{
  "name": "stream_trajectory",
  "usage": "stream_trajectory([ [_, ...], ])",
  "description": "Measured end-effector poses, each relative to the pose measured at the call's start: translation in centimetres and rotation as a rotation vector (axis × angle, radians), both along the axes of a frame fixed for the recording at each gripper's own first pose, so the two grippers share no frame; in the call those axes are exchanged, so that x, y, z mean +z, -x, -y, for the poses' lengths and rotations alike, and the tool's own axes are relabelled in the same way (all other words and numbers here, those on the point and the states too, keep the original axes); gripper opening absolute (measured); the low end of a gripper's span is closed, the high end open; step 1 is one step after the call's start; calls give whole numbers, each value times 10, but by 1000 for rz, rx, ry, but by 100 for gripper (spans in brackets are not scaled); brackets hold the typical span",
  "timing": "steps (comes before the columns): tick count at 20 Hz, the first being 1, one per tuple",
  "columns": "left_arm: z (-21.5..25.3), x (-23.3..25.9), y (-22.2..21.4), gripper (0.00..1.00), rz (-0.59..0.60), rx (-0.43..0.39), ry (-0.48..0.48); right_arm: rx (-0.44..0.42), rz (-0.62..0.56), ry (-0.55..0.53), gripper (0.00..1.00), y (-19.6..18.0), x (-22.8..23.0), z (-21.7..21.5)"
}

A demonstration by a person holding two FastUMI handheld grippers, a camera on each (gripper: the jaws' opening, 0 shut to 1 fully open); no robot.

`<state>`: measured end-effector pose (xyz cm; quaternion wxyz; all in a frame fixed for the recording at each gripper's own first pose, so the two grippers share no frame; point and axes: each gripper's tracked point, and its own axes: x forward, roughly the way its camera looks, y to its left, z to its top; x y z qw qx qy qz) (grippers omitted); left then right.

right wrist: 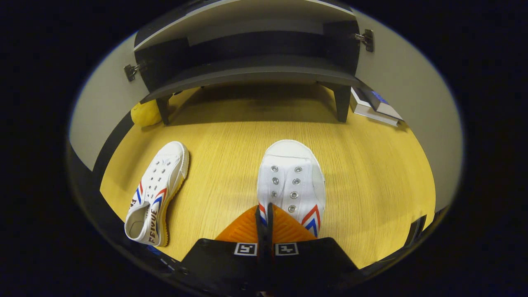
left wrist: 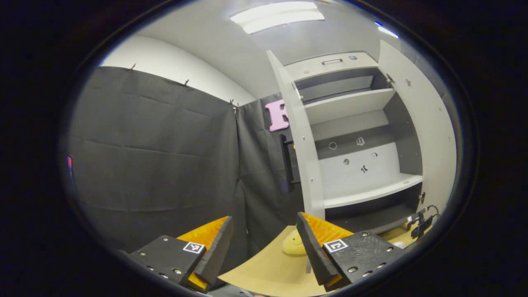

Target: Grab one shoe with the right hand and put it into the shoe cabinet, grab the other shoe with the left hand and put it into the shoe cabinet; then close the right door with the right hand and the left door with the left hand.

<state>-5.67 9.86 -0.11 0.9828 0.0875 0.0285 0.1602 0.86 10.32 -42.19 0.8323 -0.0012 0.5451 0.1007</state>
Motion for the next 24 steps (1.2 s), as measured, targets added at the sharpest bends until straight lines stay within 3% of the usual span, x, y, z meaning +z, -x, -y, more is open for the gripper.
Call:
stream_trajectory([
  [4,7,0,-1,89,8,-13,5,8,57,-8,2,-4,17,7],
  [10,18,-5,-6,88,10,-39,20,-35,67,-107,0,-10,49,10],
  [24,32,-4,-14,88,37,-93,34,-70,310,-250,1,-71,193,-1],
])
